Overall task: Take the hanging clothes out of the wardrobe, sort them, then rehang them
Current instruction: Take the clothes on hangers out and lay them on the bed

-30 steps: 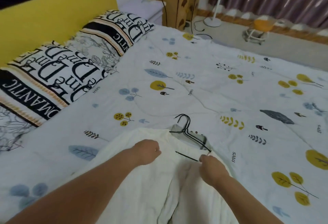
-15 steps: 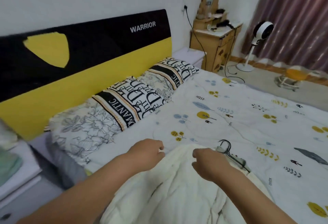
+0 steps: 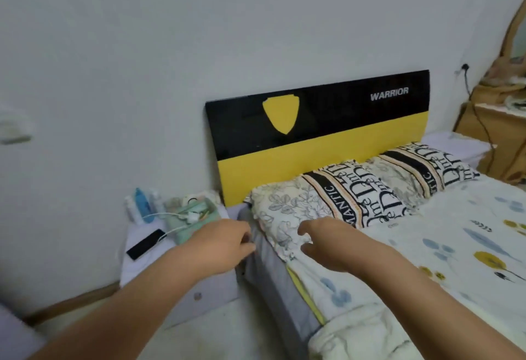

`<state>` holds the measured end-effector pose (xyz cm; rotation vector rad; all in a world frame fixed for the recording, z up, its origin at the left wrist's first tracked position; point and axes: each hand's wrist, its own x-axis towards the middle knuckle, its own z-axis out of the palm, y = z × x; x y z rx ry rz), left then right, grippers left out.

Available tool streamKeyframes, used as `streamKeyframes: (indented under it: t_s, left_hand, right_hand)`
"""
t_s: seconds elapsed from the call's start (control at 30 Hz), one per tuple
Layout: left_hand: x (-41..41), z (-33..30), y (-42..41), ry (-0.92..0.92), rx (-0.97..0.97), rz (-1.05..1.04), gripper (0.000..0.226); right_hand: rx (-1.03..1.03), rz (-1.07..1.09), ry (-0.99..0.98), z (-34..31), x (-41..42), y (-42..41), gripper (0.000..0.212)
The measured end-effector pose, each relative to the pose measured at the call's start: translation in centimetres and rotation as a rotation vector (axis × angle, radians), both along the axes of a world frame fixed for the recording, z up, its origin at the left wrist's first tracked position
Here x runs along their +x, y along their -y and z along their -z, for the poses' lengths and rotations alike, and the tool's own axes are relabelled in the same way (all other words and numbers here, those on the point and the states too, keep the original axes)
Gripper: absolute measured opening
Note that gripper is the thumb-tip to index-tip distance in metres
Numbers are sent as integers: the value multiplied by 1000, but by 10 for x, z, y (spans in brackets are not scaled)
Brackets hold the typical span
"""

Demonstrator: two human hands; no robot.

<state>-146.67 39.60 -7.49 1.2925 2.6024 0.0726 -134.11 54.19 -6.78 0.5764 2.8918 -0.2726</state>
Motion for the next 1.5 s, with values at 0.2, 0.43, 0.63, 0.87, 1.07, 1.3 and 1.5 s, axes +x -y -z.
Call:
streamKeyframes:
  t_s: [0.2, 0.43, 0.63, 0.87, 1.07, 1.3, 1.5]
  left_hand:
    - [-52, -22, 122, -52, -54, -339, 43]
    - [-78, -45, 233, 1, -46, -710, 53]
    - [-63, -57, 314, 2, 20, -1015, 52]
    - [-19, -62, 418, -17, 13, -1329, 45]
    - [10, -68, 512, -55, 59, -1499, 49]
    - [21, -94, 621, -157, 126, -1625, 37]
    - [8, -104, 692, -239, 235, -1678, 40]
  right_hand:
    - [38, -262, -14, -22, -98, 75, 29]
    - [61, -622, -64, -57, -189, 157, 37]
    - [58, -946, -82, -73, -239, 237, 43]
    - [-8, -1263, -87, -75, -259, 356, 44]
    - [-51, -1443, -159, -77, -255, 468, 37]
    - [-190, -1512, -214, -96, -256, 600, 39]
    - [-398, -1511, -255, -106, -263, 692, 40]
